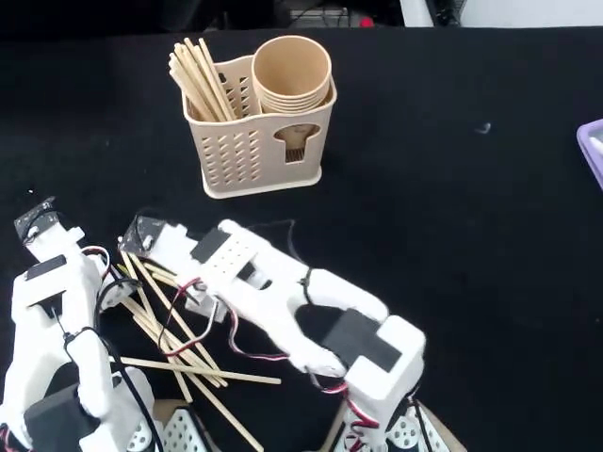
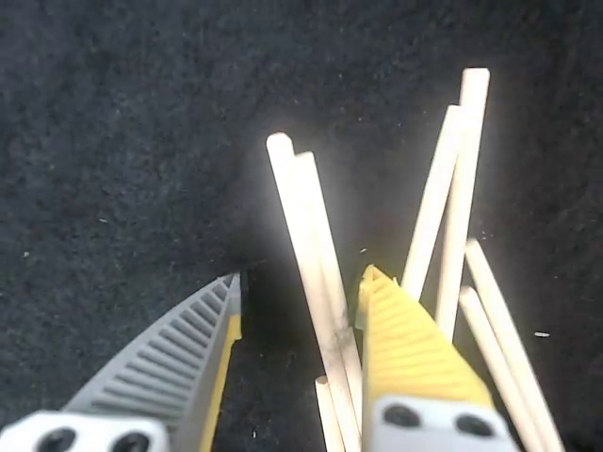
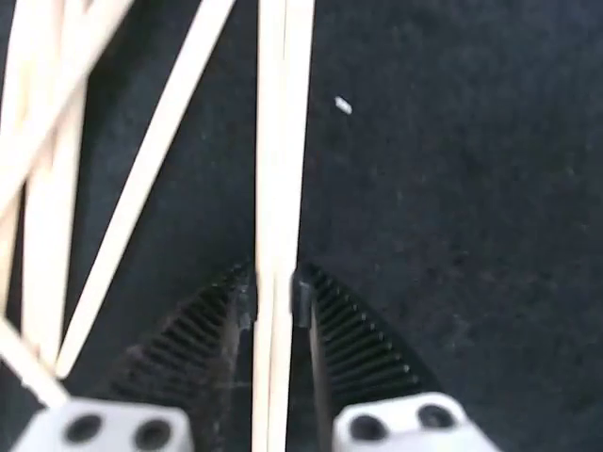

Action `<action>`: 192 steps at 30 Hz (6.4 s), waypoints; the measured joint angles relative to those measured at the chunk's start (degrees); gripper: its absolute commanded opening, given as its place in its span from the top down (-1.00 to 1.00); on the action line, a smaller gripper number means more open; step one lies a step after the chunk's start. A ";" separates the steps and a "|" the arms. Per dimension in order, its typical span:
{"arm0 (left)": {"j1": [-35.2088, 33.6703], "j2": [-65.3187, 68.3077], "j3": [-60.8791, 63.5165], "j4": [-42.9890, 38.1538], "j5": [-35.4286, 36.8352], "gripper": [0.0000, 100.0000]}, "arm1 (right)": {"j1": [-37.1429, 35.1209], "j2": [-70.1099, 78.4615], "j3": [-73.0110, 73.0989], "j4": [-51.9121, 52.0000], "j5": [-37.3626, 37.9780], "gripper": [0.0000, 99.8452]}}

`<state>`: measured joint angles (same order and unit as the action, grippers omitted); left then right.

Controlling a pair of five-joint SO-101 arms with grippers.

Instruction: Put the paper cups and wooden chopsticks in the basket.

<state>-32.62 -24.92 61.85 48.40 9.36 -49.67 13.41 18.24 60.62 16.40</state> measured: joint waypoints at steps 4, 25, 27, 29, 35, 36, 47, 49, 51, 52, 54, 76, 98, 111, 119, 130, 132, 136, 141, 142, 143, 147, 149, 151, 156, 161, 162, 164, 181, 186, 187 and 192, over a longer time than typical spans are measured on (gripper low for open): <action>0.00 0.00 0.00 0.00 0.00 0.60 | 4.48 -8.18 0.00 3.25 2.02 0.98; 0.00 0.00 0.00 0.00 0.00 0.60 | 3.34 -1.76 7.91 -9.41 2.20 0.79; 0.00 0.00 0.00 0.00 0.00 0.60 | 3.25 0.53 5.63 -7.91 1.23 0.72; 0.00 0.00 0.00 0.00 0.00 0.60 | 2.64 1.76 3.87 -6.42 0.44 0.74; 0.00 0.00 0.00 0.00 0.00 0.60 | 1.85 2.20 2.46 -4.66 0.09 0.79; 0.00 0.00 0.00 0.00 0.00 0.60 | 1.85 2.20 2.29 -4.13 0.09 0.79; 0.00 0.00 0.00 0.00 0.00 0.60 | -1.85 -8.44 6.86 -2.46 -1.85 0.63; 0.00 0.00 0.00 0.00 0.00 0.60 | -2.02 -8.44 9.67 -5.80 -1.93 0.64; 0.00 0.00 0.00 0.00 0.00 0.60 | -2.02 -7.82 10.37 -8.44 -2.02 0.64; 0.00 0.00 0.00 0.00 0.00 0.60 | -2.02 -7.03 10.37 -9.41 -2.02 0.64; 0.00 0.00 0.00 0.00 0.00 0.60 | -2.02 -4.75 10.37 -10.46 -2.02 0.64; 0.00 0.00 0.00 0.00 0.00 0.60 | -0.62 6.95 -3.96 2.46 2.99 0.98; 0.00 0.00 0.00 0.00 0.00 0.60 | 11.69 -9.49 4.75 2.55 6.42 0.98; 0.00 0.00 0.00 0.00 0.00 0.60 | 10.99 -32.26 5.89 2.11 2.20 0.98; 0.00 0.00 0.00 0.00 0.00 0.60 | 11.08 -44.66 -5.10 -4.48 1.76 0.98; 0.00 0.00 0.00 0.00 0.00 0.60 | 11.43 -39.12 -5.98 -42.02 1.58 0.98; 0.00 0.00 0.00 0.00 0.00 0.60 | 12.57 -35.78 -6.24 -48.35 0.88 0.98; 0.00 0.00 0.00 0.00 0.00 0.60 | 17.05 -28.40 -9.14 -55.38 -5.71 0.98; 0.00 0.00 0.00 0.00 0.00 0.60 | 22.15 -19.69 -13.01 -56.62 -11.69 0.98; 0.00 0.00 0.00 0.00 0.00 0.60 | 22.51 -18.20 -13.19 -56.62 -11.96 0.98; 0.00 0.00 0.00 0.00 0.00 0.60 | 22.68 -17.05 -13.19 -56.62 -12.22 0.98; 0.00 0.00 0.00 0.00 0.00 0.60 | 22.77 -15.91 -13.19 -56.35 -12.48 0.95; 0.00 0.00 0.00 0.00 0.00 0.60 | 22.77 -15.91 -13.36 -55.03 -12.48 0.84; 0.00 0.00 0.00 0.00 0.00 0.60 | 22.77 -15.91 -13.80 -52.40 -12.48 0.73; 0.00 0.00 0.00 0.00 0.00 0.60 | 22.77 -15.91 -18.81 -43.69 -12.66 0.72; 0.00 0.00 0.00 0.00 0.00 0.60 | 22.77 -16.00 -27.16 -33.49 -12.66 0.73; 0.00 0.00 0.00 0.00 0.00 0.60 | 22.68 -16.44 -28.66 -30.77 -12.66 0.73; 0.00 0.00 0.00 0.00 0.00 0.60 | 21.80 -18.81 -30.59 -23.56 -12.75 0.73; -0.88 0.00 0.00 0.00 0.00 0.60 | 1.67 -50.29 8.79 4.48 -8.79 0.69; -6.07 0.18 -3.08 0.00 0.00 0.60 | -0.44 -53.45 29.71 -6.51 -6.33 0.40; -7.21 0.18 -3.78 0.00 0.00 0.60 | -1.23 -53.45 32.09 -6.77 -6.68 0.37; -11.25 0.18 -5.54 0.00 0.00 0.60 | -8.09 -51.34 36.84 -9.23 -13.19 0.34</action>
<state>-43.87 -24.75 56.31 48.40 9.36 -57.76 -37.93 55.08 51.38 3.21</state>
